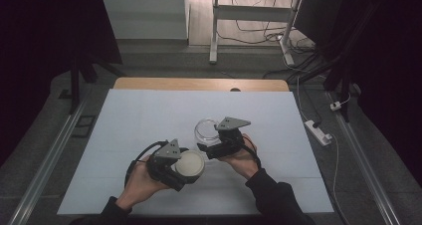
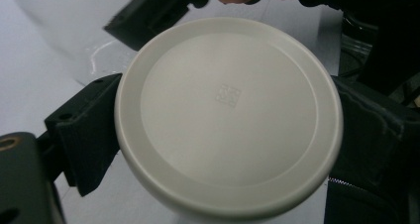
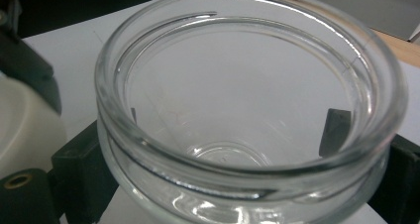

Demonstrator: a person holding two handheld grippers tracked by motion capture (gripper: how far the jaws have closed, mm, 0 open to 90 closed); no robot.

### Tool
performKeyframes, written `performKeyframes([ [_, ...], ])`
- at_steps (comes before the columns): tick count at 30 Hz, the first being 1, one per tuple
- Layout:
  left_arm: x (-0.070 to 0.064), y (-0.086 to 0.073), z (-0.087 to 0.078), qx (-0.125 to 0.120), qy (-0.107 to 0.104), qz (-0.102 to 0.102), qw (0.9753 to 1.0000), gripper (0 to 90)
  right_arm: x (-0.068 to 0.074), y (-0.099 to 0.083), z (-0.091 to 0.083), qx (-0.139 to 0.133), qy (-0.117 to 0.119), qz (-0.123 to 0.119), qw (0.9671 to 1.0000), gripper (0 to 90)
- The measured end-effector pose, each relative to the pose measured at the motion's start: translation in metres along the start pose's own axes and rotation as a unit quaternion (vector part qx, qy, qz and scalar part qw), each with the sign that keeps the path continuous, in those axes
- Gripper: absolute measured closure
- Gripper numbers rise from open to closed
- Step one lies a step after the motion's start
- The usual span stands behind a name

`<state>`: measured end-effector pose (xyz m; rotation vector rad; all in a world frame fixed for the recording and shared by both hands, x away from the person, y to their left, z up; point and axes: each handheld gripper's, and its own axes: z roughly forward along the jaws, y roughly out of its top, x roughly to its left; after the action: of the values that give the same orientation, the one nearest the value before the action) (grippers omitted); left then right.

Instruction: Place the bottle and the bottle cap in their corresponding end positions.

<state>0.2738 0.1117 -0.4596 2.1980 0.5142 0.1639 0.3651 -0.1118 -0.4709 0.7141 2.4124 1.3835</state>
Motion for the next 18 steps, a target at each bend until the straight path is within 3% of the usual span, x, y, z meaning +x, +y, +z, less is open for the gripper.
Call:
performKeyframes([
  [8,-0.003,-0.003,0.017,0.011,0.002,0.012,0.9999,7.8,-0.007,0.002,0.008,-0.001,-0.007,0.004,1.0000,6.4],
  [18,-0.004,-0.006,0.036,0.015,0.000,0.013,0.9998,7.9,-0.019,0.004,0.020,0.006,-0.023,0.006,0.9997,6.4],
])
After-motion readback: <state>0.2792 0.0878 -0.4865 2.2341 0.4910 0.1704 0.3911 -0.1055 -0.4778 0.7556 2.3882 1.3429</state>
